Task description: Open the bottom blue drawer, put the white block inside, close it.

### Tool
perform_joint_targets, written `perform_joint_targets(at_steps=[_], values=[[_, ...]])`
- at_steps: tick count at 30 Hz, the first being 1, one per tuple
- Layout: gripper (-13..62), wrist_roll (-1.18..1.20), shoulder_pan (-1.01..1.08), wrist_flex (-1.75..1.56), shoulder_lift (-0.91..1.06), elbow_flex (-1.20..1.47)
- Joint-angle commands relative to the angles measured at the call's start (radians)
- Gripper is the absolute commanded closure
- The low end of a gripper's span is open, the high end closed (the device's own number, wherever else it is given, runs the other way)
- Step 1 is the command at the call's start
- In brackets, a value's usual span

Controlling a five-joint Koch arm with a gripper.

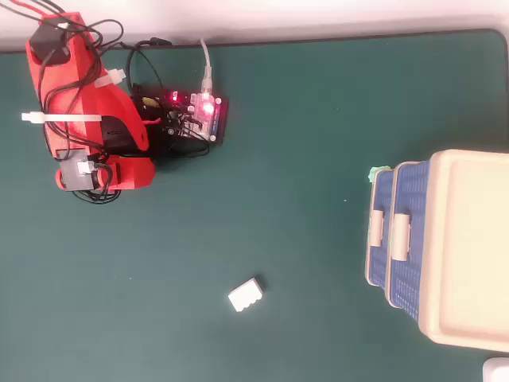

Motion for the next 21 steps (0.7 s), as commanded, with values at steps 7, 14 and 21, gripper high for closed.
perform_joint_targets(at_steps=[7, 14, 21], values=[[14.9, -0.002, -0.017, 0.137, 0.051, 0.011], [15.0, 0.005, -0.014, 0.129, 0.051, -0.048], [15.6, 0.021, -0.037, 0.127, 0.031, -0.531]])
